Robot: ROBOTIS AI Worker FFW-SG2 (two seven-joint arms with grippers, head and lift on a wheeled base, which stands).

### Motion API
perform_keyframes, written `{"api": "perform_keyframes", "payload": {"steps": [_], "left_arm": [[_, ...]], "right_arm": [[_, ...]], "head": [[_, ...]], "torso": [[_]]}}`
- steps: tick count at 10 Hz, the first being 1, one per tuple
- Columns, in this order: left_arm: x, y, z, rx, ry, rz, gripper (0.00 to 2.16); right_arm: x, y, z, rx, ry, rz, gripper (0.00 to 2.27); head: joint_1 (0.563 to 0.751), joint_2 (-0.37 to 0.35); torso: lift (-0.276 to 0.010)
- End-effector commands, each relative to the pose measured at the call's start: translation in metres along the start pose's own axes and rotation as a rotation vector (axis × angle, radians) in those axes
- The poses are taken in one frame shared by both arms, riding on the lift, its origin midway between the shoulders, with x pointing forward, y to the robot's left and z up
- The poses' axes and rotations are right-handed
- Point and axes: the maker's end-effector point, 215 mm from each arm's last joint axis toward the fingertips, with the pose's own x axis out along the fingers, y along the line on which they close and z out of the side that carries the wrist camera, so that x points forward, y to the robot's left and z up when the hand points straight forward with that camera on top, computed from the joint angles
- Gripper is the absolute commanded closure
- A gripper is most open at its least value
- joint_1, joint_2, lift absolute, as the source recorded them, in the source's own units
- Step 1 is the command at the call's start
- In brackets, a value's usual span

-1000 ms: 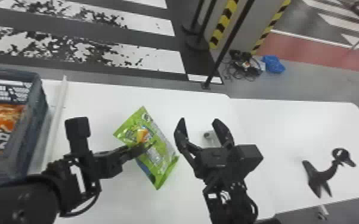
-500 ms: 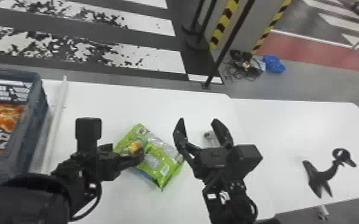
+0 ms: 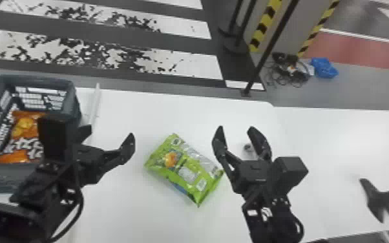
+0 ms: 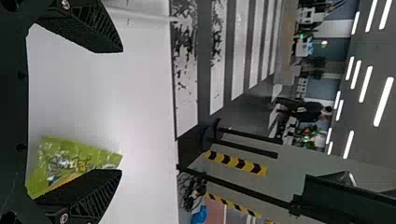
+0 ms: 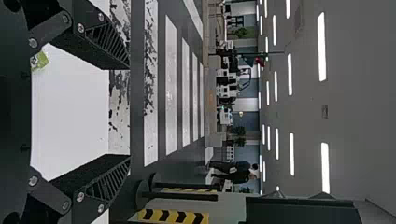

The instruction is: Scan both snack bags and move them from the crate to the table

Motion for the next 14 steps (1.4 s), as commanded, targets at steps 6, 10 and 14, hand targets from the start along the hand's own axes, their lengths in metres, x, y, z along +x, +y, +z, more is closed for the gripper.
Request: {"api": "perform_keyframes", "payload": {"steps": [6,10,14], "left_arm": [[-0.093,0.119,0.074,0.171,-0.355,0.152,0.09],[-0.113,0.156,0.065,0.149,-0.359,0.194,0.09],[-0.11,0.158,0.057,0.133,-0.349,0.189,0.1]], "right_arm": [[0.004,0.048,-0.04,-0.002,0.102,0.198,2.26],[0.003,0.101,-0.099,-0.093,0.246,0.391,2.26],[0.008,0.147,-0.161,-0.194,0.373,0.544,2.26]], "head": [[0.695,0.017],[0.695,0.161],[0.695,0.251]], "torso": [[-0.035],[-0.035],[-0.035]]}}
